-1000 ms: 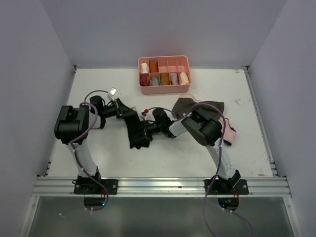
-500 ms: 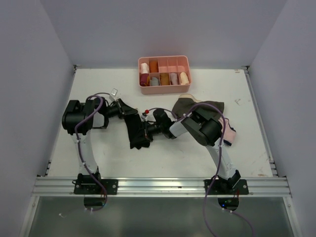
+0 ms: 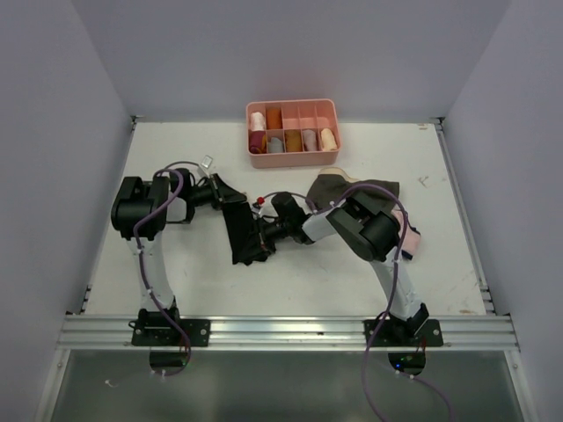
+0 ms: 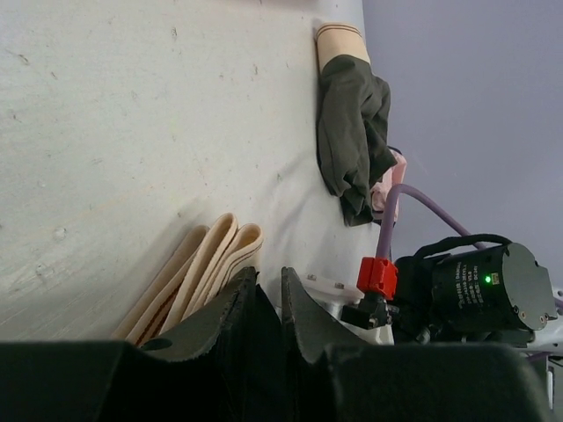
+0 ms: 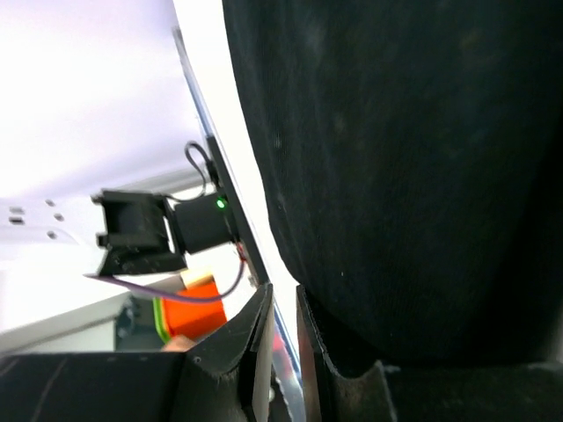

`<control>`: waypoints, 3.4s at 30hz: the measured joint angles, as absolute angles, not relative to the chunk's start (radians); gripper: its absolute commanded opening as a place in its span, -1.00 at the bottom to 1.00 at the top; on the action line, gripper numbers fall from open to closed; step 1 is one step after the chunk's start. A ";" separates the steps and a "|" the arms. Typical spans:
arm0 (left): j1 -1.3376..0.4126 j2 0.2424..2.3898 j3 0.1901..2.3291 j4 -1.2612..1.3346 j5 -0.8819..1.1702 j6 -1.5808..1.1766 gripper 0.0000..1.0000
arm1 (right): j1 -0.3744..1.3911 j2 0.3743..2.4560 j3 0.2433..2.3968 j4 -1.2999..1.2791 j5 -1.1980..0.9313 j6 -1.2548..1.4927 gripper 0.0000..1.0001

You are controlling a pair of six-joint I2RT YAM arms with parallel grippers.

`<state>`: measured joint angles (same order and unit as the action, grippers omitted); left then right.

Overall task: Roll the underwear
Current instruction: Fold the underwear

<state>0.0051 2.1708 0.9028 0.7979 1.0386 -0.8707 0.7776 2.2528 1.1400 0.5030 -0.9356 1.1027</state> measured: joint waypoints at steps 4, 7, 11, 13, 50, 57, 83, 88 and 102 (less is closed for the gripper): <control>0.005 2.167 0.905 0.796 1.051 -0.870 -0.37 | 0.772 2.244 1.185 0.340 -0.958 0.981 -0.58; 0.004 2.132 0.899 0.791 1.060 -0.843 -0.29 | 0.764 2.243 1.262 0.139 -0.963 0.844 -0.58; 0.006 2.002 0.903 0.665 1.052 -0.706 -0.27 | 0.745 2.242 1.374 -0.175 -0.936 0.617 -0.57; 0.007 1.904 0.928 0.554 1.046 -0.593 -0.25 | 0.741 2.232 1.410 -0.303 -0.907 0.513 -0.55; -0.316 2.008 1.328 -0.318 0.300 0.362 -0.35 | 0.727 2.042 1.351 -0.511 -0.509 0.294 -0.44; -0.314 1.897 1.186 -0.334 0.252 0.379 -0.35 | 0.656 2.128 1.517 -0.596 -0.471 0.196 -0.35; -0.143 1.736 1.040 -0.423 0.228 0.421 -0.38 | 0.685 2.006 1.441 -0.614 -0.383 0.175 -0.38; -0.168 1.672 0.944 -0.436 0.216 0.480 -0.42 | 0.675 2.074 1.451 -0.592 -0.394 0.227 -0.38; -0.240 1.567 0.810 -0.445 0.429 0.543 -0.41 | 0.609 2.253 1.730 -0.545 -0.364 0.281 -0.38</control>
